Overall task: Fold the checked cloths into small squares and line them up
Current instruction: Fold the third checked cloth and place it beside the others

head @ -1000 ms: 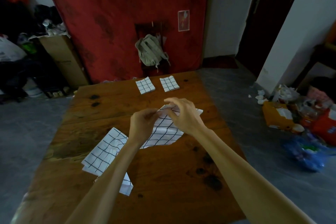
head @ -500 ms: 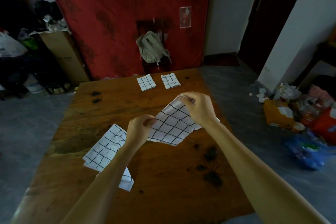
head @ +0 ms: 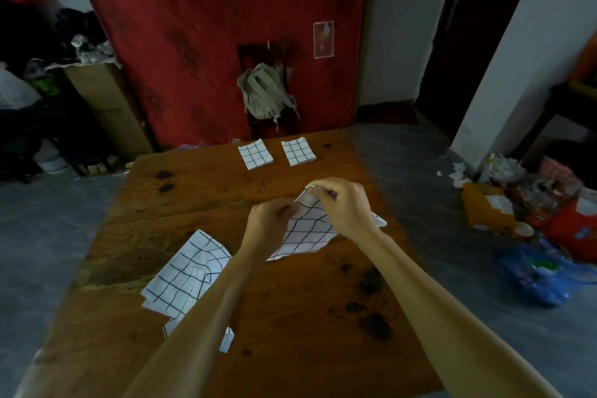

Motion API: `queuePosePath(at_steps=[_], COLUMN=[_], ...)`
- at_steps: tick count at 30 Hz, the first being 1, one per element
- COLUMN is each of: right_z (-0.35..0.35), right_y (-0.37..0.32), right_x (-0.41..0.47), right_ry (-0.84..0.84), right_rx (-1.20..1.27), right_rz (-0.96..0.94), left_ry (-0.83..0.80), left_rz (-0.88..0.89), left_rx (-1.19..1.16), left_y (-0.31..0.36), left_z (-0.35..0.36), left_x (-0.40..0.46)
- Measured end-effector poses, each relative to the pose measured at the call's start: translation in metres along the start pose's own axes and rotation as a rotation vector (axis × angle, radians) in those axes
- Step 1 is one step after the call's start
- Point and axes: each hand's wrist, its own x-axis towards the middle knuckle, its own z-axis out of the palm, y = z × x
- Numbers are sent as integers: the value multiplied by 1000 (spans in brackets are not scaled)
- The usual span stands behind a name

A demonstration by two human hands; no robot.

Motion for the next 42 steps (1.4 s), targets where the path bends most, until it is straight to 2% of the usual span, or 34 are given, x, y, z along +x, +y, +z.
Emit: queuePosePath(at_steps=[6,12,16,20,23,26,29,32,37,42], right_z=[-19,-19,-21,-24,-25,-21,-17,-16,-20,-20], right_y=[2,4,7,13,16,16,14,11,8,1], right_x=[3,4,2,2,5,5,5,3,-1,-7], right_ry=[78,123,143,189,147,83,80,80,104,90], right_rx=[28,33,42,37,-22,-81,-35,5,90,191], right_rz=[-26,-18,-8,40,33,-26,-51,-54,25,103], left_ry=[-95,-118,-157,-245,-232,-211,-188,-172,-6,99], left_rz=[-200,-185,-262,-362,-349,-196,-32,-88,-103,-177], left_rx=[55,103,160,348,510,410,239,105,175,50], left_y=[-42,-45,-49,-54,-51,-35,-21,-9,-5,2], left_z=[0,1,1,1,2,7,12,15,11,13], left_x=[-24,-26,-34,-38,-36,-24,-10,-2,-3,2])
